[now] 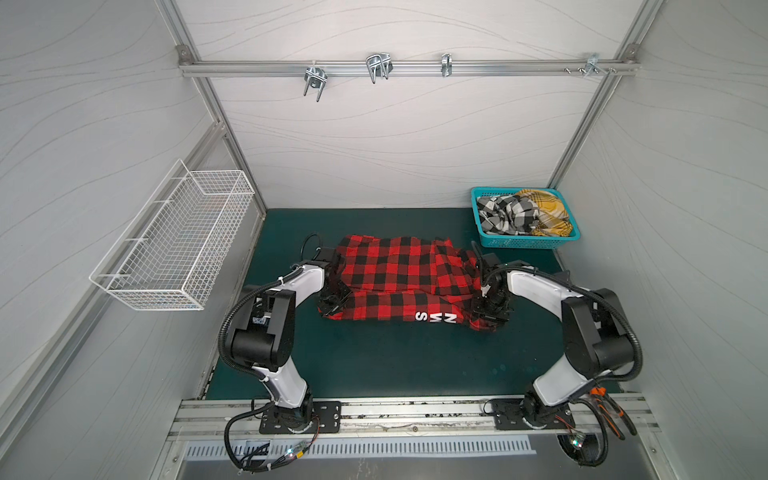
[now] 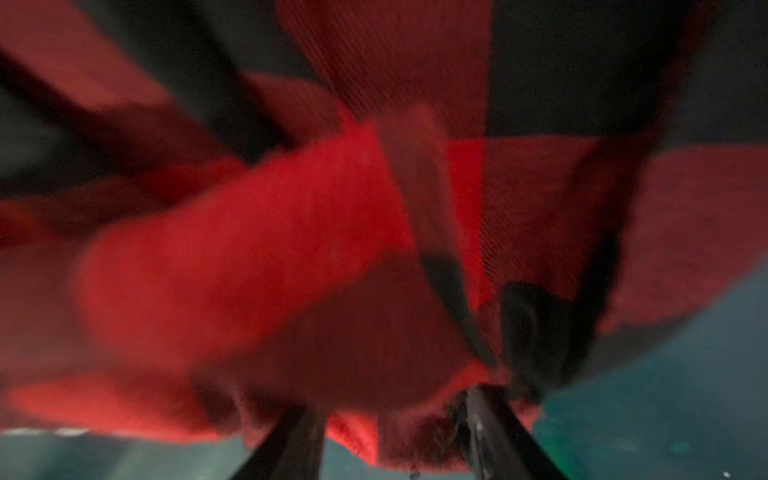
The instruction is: Fold and stack the long sleeve shirts
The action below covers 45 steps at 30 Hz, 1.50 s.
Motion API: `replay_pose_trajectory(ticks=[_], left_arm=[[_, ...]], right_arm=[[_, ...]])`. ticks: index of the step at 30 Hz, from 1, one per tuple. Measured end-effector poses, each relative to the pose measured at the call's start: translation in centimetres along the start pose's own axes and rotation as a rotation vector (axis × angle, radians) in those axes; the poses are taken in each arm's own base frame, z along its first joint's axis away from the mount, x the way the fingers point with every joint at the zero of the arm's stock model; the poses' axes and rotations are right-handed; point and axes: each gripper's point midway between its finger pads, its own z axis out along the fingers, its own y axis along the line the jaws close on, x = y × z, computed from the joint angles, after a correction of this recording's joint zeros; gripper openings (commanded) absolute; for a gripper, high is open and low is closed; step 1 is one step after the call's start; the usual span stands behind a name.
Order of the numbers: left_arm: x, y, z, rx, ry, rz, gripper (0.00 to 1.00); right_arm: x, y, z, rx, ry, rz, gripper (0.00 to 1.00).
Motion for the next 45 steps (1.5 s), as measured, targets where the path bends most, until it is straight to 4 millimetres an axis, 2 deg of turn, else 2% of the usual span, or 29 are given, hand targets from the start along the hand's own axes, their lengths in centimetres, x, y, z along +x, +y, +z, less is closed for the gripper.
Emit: replay_pose_trajectory(ticks=[3, 8, 11, 14, 16, 18, 19, 22, 24, 26, 29, 32, 35, 39, 43, 45], left_arm=[[-0.4, 0.8, 0.0, 0.031, 0.021, -0.044, 0.13], [-0.2, 3.1, -0.5, 0.065, 0.026, -0.083, 0.13], [1.5, 4.8, -1.3, 0.034, 0.030, -0.051, 0.19], [2.7, 4.9, -3.2, 0.037, 0.006, 0.018, 0.27], [2.6, 4.0, -5.2, 0.067, -0.031, 0.071, 0.30], [2.0, 2.1, -7.2, 0.104, -0.078, 0.125, 0.31], [1.4, 0.9, -8.3, 0.122, -0.109, 0.152, 0.30], [0.2, -2.9, -10.7, 0.185, -0.168, 0.231, 0.27], [-0.3, -4.8, -10.9, 0.209, -0.178, 0.260, 0.23], [-0.5, -5.8, -9.9, 0.204, -0.157, 0.275, 0.22], [0.1, -5.9, -7.4, 0.167, -0.092, 0.285, 0.20], [0.9, -6.0, -6.0, 0.149, -0.051, 0.304, 0.13], [2.0, -6.4, -5.1, 0.153, -0.028, 0.338, 0.10], [2.9, -6.0, -3.6, 0.146, 0.007, 0.354, 0.08], [3.7, -3.9, -1.2, 0.087, 0.060, 0.342, 0.04], [4.1, -2.9, -0.2, 0.055, 0.085, 0.335, 0.02]], right_arm=[[0.8, 0.0, 0.3, -0.002, 0.013, 0.003, 0.50], [4.3, 0.7, -0.7, -0.025, 0.028, -0.040, 0.54], [5.6, 1.4, -3.2, -0.051, 0.002, -0.078, 0.65], [4.5, 2.8, -7.1, -0.100, -0.081, -0.099, 0.75], [2.6, 4.4, -9.8, -0.142, -0.155, -0.118, 0.76], [0.3, 5.9, -11.7, -0.166, -0.198, -0.139, 0.75], [-1.5, 7.0, -12.4, -0.177, -0.218, -0.152, 0.74], [-7.0, 9.7, -12.5, -0.189, -0.263, -0.185, 0.73], [-10.5, 11.0, -11.8, -0.188, -0.281, -0.202, 0.73], [-13.9, 12.2, -11.0, -0.186, -0.302, -0.215, 0.71], [-18.3, 13.0, -10.0, -0.169, -0.328, -0.218, 0.69], [-21.7, 13.2, -9.2, -0.167, -0.351, -0.209, 0.67], [-24.1, 12.5, -8.1, -0.167, -0.352, -0.189, 0.58], [-25.7, 11.9, -6.0, -0.185, -0.319, -0.174, 0.39], [-25.8, 11.4, -3.8, -0.193, -0.270, -0.173, 0.19], [-25.9, 11.6, -3.3, -0.192, -0.264, -0.183, 0.10]])
